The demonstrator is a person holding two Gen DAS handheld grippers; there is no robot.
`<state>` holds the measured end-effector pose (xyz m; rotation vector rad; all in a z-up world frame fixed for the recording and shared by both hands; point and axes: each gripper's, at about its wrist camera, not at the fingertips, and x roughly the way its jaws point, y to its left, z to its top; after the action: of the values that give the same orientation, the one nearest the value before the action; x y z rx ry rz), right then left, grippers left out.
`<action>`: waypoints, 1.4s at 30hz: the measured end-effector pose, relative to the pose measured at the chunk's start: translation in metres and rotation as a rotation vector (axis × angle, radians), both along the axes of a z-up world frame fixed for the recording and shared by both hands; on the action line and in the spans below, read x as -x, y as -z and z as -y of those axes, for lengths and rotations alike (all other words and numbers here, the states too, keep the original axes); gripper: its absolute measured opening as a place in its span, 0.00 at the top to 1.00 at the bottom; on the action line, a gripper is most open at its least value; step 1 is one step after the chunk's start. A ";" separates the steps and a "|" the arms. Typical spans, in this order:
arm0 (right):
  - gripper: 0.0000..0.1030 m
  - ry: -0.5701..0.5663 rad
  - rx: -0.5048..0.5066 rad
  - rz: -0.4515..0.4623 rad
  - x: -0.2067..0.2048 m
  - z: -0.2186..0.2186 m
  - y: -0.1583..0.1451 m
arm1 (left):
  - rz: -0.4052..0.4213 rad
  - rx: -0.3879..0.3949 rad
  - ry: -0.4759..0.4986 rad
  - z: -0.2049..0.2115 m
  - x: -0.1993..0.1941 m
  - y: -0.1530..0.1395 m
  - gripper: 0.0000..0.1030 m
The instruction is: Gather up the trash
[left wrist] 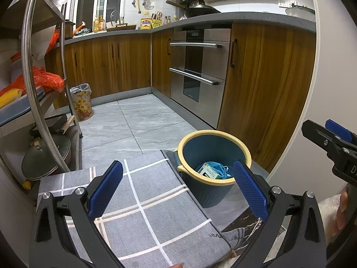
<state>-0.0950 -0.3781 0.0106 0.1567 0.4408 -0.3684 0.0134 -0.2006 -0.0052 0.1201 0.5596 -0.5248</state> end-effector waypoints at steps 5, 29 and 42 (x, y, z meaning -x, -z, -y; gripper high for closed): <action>0.05 -0.001 0.000 0.000 0.000 0.001 0.000 | -0.002 -0.002 0.000 -0.001 0.000 0.000 0.05; 0.05 -0.002 0.002 -0.001 0.000 0.001 0.000 | -0.001 -0.004 -0.001 -0.001 0.000 0.000 0.05; 0.05 -0.003 0.002 -0.003 -0.001 0.002 0.000 | -0.041 0.017 0.012 -0.009 -0.006 0.006 0.05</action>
<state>-0.0944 -0.3802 0.0111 0.1537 0.4437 -0.3665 0.0194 -0.1920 -0.0113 0.0966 0.5947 -0.5444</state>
